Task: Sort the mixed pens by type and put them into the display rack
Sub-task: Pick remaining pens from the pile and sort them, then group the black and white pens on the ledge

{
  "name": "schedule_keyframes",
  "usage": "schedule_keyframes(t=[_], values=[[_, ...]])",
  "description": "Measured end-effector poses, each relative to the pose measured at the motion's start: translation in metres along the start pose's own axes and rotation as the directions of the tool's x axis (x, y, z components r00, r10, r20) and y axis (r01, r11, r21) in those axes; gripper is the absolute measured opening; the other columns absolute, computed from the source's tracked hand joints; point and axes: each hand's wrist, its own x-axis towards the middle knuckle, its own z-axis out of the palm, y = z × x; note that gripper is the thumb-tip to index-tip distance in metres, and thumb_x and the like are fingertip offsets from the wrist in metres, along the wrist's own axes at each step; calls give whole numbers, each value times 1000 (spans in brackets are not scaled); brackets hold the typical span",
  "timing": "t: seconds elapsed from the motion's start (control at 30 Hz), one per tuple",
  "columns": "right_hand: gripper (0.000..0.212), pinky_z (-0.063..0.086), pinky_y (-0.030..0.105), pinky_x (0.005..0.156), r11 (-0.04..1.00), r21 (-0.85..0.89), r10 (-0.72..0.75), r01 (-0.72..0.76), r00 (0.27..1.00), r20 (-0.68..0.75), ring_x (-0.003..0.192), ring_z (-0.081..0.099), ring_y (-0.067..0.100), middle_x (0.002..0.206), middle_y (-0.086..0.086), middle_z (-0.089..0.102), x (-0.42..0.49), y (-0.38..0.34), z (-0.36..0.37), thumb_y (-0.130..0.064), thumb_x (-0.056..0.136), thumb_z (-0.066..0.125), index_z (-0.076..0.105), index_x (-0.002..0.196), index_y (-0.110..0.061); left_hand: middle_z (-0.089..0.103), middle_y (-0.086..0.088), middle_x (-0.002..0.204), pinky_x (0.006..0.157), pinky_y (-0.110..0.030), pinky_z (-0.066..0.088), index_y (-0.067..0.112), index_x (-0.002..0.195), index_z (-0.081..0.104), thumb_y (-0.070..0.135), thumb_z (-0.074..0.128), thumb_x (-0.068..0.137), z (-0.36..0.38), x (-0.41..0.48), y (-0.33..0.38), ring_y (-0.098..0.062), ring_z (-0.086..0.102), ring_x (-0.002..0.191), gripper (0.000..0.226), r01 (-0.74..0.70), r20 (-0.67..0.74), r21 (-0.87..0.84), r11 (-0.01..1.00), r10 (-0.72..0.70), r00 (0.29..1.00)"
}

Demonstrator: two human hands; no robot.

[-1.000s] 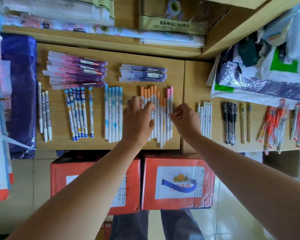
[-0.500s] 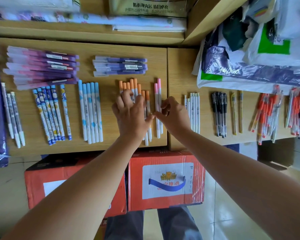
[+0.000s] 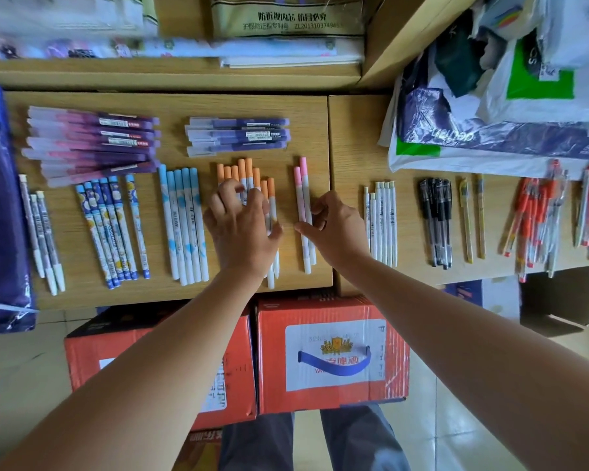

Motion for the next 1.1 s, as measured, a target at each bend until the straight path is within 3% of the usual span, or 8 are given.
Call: schedule_keyframes(t=[0.4,0.53,0.67,0.77,0.87,0.97,1.1], values=[[39,54,36,66,999,-1,42,-42,999,-33,72,61,15,80,-5,63,-4,1,0,-46,77,73,55,95,-16,49,-13,117,87,-43,39,17,88,56,34,75,70,-5,-2,-2,-33,45,110,31,-89,-62,0,996,89,994],[37,51,32,62,999,12,32,-31,999,-40,70,59,15,77,-5,61,-8,2,-4,-43,79,72,55,94,-14,49,-12,117,89,-42,39,18,91,57,32,75,72,-9,-6,2,-32,46,111,30,-122,-60,-20,992,120,991],[24,46,24,58,995,96,31,-29,999,-17,65,59,11,74,-6,61,-17,7,-13,-34,84,68,56,92,-16,54,-10,105,86,-41,44,16,90,59,23,66,80,-16,-9,9,-30,52,103,14,-193,-77,-69,979,188,979],[13,48,23,58,988,154,7,-11,1000,28,60,63,14,71,-4,63,-28,15,-24,-27,89,63,59,89,-15,62,-1,86,65,-26,39,15,89,57,15,61,86,-26,-13,23,-19,57,80,5,-284,-12,-195,939,287,958],[10,48,27,56,976,217,8,-12,1000,19,53,61,15,64,-3,62,-37,29,-39,-23,91,60,58,83,-16,60,8,80,55,-15,31,17,92,56,18,59,89,-35,-19,46,-8,52,68,4,-312,73,-289,905,346,935],[9,46,31,50,953,299,46,-44,999,1,47,60,21,59,1,61,-46,53,-60,-16,90,58,58,82,-13,60,9,81,55,-19,36,17,94,58,19,57,91,-37,-26,75,-7,52,65,3,-350,126,-342,872,412,902],[8,53,38,59,947,316,81,-63,996,-44,51,62,22,60,-5,59,-55,99,-95,-16,90,57,59,83,-17,59,8,83,58,-26,39,17,95,60,17,55,92,-21,-40,123,-10,50,67,6,-379,195,-349,857,462,865]])
